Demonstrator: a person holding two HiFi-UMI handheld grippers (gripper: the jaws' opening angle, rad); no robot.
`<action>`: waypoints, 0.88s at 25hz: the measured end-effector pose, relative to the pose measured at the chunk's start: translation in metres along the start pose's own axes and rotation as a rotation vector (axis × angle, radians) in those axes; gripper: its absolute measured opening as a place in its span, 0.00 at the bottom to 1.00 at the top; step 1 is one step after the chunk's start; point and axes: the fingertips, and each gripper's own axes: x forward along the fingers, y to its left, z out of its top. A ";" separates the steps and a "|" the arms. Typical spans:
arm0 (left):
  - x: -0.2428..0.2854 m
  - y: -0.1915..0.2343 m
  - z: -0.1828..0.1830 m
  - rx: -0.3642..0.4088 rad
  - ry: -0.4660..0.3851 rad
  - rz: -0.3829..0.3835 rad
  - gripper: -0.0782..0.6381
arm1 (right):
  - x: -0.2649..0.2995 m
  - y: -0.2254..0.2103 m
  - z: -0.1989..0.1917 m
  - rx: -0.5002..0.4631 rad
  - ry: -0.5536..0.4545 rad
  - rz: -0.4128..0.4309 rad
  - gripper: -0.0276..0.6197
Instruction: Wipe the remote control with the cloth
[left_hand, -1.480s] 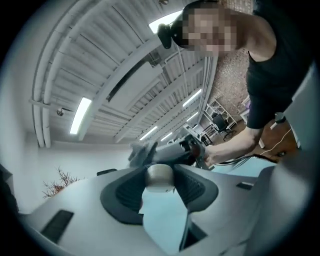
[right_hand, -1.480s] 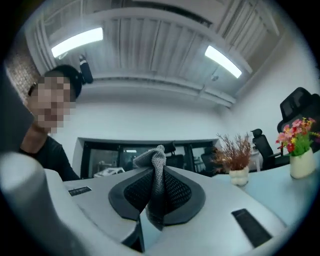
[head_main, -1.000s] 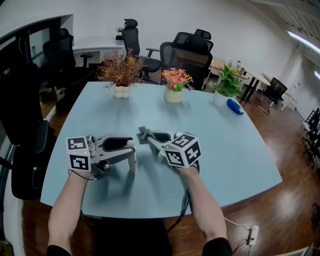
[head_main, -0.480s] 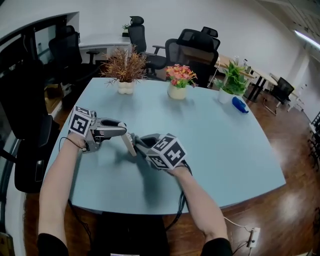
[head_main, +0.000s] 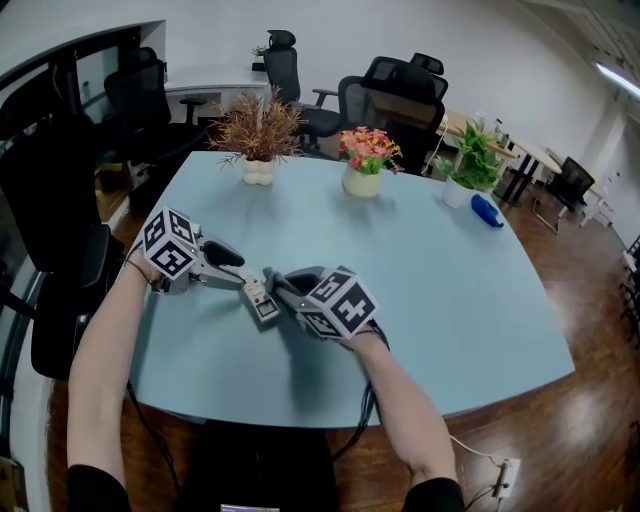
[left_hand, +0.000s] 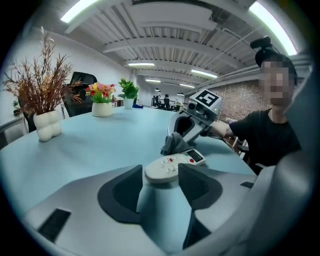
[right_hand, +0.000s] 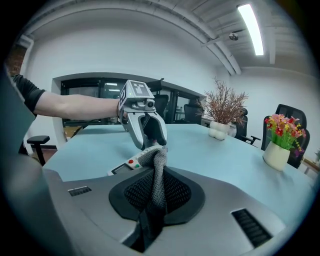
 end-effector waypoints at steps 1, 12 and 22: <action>0.000 0.001 -0.001 0.020 0.019 0.024 0.45 | 0.001 0.000 0.000 0.000 0.000 0.003 0.08; -0.019 0.030 0.016 -0.030 -0.017 0.475 0.45 | -0.013 -0.001 0.011 0.049 -0.047 0.002 0.09; 0.019 -0.032 -0.009 -0.198 0.144 0.580 0.66 | -0.040 -0.019 0.030 0.099 -0.180 -0.099 0.09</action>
